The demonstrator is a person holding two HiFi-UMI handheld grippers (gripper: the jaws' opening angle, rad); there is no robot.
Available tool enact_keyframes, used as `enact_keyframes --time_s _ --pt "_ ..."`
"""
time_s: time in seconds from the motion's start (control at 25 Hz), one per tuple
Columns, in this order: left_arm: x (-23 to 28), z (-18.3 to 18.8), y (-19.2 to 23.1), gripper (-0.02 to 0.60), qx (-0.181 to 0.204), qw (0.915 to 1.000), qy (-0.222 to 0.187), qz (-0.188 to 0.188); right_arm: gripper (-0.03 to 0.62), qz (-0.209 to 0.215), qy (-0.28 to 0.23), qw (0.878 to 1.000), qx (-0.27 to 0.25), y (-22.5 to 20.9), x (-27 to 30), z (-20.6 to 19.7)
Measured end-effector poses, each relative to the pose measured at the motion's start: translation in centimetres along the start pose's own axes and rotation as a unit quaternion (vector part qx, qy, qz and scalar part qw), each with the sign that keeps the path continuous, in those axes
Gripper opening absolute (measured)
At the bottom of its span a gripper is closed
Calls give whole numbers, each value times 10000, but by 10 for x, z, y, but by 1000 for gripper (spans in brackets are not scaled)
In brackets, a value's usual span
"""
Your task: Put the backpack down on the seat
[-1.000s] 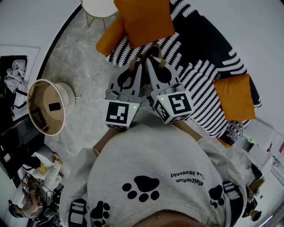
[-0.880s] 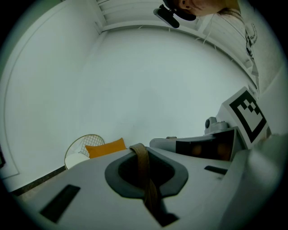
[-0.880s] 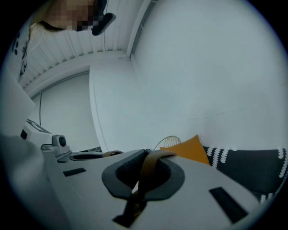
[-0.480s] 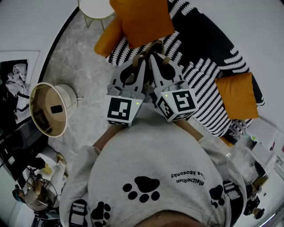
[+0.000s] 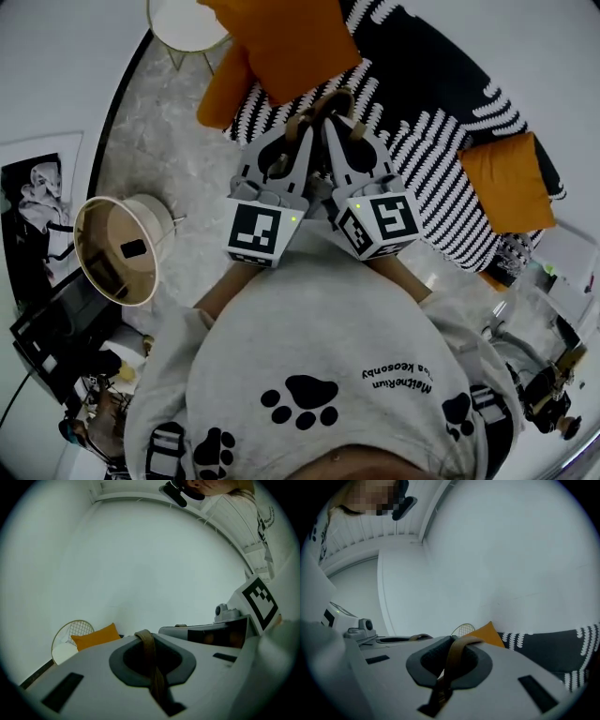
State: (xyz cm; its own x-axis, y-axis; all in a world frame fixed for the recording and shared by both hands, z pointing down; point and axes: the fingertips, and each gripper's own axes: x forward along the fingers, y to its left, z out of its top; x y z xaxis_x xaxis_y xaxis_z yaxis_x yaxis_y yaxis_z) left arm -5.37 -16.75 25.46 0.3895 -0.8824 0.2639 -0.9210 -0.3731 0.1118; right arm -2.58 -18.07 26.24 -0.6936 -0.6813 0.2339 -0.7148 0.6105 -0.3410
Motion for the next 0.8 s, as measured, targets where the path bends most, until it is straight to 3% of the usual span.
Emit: enact_keyframes --time_s 0.12,0.4,0.56,0.8 --pt "8 -9 6 18 64 9994 275 -208 32 -116 65 9999 9 -6 8 -6" --pt "33 -21 7 18 121 9974 474 -533 32 -182 262 9993 -186 -25 17 -15" --pt "48 -21 9 18 45 9981 123 -604 31 -235 347 9989 -230 -36 21 -22" --pt "70 -36 16 18 38 9974 189 -695 32 -229 447 9984 -261 -53 33 -38"
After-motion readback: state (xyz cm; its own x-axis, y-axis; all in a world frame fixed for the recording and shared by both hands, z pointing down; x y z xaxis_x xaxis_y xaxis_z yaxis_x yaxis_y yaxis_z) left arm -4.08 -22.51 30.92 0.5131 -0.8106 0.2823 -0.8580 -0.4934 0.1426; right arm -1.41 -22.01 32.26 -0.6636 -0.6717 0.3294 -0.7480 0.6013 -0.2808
